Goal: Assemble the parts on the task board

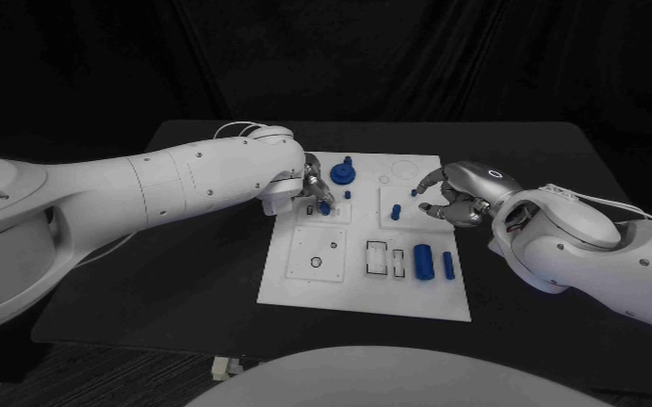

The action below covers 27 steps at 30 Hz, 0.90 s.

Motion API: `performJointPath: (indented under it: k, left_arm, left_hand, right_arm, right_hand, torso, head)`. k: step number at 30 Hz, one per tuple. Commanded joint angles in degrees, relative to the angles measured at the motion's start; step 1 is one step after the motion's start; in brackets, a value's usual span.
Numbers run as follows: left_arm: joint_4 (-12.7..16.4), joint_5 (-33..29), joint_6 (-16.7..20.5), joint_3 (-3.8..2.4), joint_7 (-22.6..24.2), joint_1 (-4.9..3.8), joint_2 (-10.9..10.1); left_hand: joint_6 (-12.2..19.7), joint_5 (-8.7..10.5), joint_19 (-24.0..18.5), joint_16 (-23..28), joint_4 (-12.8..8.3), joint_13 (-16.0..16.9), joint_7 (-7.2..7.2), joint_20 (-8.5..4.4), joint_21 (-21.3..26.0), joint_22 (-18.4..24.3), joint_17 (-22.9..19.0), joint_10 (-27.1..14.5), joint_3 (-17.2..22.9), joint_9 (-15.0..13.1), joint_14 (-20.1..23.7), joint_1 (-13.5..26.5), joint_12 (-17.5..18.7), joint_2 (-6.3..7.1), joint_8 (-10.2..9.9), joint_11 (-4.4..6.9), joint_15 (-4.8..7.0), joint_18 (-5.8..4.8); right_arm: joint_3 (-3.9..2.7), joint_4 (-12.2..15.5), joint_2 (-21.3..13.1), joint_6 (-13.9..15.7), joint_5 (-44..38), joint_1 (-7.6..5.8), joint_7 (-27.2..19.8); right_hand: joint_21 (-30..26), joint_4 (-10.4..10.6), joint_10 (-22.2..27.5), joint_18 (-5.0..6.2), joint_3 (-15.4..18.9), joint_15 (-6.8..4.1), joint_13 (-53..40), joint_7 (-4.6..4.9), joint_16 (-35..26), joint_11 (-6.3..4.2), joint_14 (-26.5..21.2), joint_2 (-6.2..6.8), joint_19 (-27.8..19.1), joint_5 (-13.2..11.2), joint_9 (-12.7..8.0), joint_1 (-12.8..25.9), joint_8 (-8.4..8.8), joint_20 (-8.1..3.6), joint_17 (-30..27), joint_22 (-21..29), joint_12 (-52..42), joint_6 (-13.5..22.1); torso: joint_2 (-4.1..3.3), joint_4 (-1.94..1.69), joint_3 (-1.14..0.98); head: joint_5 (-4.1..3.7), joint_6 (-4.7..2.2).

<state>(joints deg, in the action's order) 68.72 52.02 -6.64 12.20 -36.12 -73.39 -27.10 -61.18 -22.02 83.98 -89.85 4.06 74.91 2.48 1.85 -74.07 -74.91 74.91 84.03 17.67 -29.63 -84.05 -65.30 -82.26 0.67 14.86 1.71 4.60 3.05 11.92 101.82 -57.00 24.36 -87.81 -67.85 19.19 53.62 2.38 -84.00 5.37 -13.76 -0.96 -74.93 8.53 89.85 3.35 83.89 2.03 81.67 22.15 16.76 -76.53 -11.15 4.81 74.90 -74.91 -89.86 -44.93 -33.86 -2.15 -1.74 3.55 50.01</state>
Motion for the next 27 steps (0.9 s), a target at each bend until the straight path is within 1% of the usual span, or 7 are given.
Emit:
performJointPath:
  k: [1,4,6,27]
  left_arm:
    - [0.0,-0.1,-0.6,-0.04,0.2,-0.15,0.1]
    - [-0.1,-0.1,-1.0,-0.04,0.0,-0.15,0.1]
    - [0.0,-0.1,-1.1,-0.03,-0.1,-0.15,0.0]
    - [0.4,-0.1,-0.8,-0.03,-0.1,-0.14,-0.9]
  left_hand:
    - [0.5,0.51,0.2,-0.1,0.5,9.7,0.03,-0.31,0.0,-10.9,15.1,1.7,-0.2,-0.1,-5.9,0.7,0.4,0.04,0.1,0.10,0.30,0.14]
    - [0.6,1.25,0.2,-0.1,0.7,9.7,0.06,-0.27,0.0,-10.8,15.1,1.7,-0.3,-0.1,-5.9,1.0,0.5,0.14,0.1,0.06,0.26,0.14]
    - [0.7,1.43,0.2,-0.1,0.7,9.7,0.08,-0.27,0.1,-10.8,15.1,1.7,-0.4,-0.1,-5.9,1.1,0.5,0.16,0.1,0.05,0.25,0.16]
    - [0.8,1.51,0.1,-0.1,0.7,9.6,0.07,-0.26,0.2,-10.8,15.1,1.6,-0.3,-0.1,-5.9,1.0,0.6,0.14,0.0,0.05,0.24,0.17]
  right_arm:
    - [-0.03,0.0,-0.1,0.4,-0.2,0.15,0.1]
    - [-0.03,0.0,-0.1,0.4,-0.2,0.17,0.1]
    - [-0.03,0.0,-0.1,0.4,-0.2,0.17,0.1]
    - [-0.03,-0.1,0.0,0.3,-0.2,0.21,0.1]
  right_hand:
    - [-0.2,0.2,-6.0,0.84,-0.2,0.32,-15.1,-0.04,0.1,0.24,6.1,-0.30,-0.1,0.2,-0.1,-0.3,0.36,0.28,15.1,-6.7,-0.1,-0.4]
    - [-0.2,0.2,-6.0,0.84,-0.2,0.32,-15.1,-0.04,0.1,0.24,6.1,-0.30,-0.1,0.2,-0.1,-0.3,0.36,0.28,15.1,-6.7,-0.1,-0.4]
    - [-0.2,0.2,-6.0,0.84,-0.2,0.32,-15.1,-0.04,0.1,0.24,6.1,-0.30,-0.1,0.2,-0.1,-0.3,0.36,0.28,15.1,-6.7,-0.1,-0.4]
    - [-0.1,0.1,-6.0,0.83,-0.3,0.34,-15.1,0.00,0.1,0.28,6.1,-0.19,-0.1,0.2,-0.2,-0.4,0.40,0.31,15.1,-6.7,-0.1,-0.5]
  torso:
    - [-0.01,0.00,0.00]
    - [-0.01,0.00,-0.01]
    - [0.00,0.00,-0.01]
    - [0.00,-0.01,-0.01]
  head:
    - [0.08,-0.01]
    - [0.03,-0.01]
    - [0.14,-0.01]
    - [0.20,-0.01]
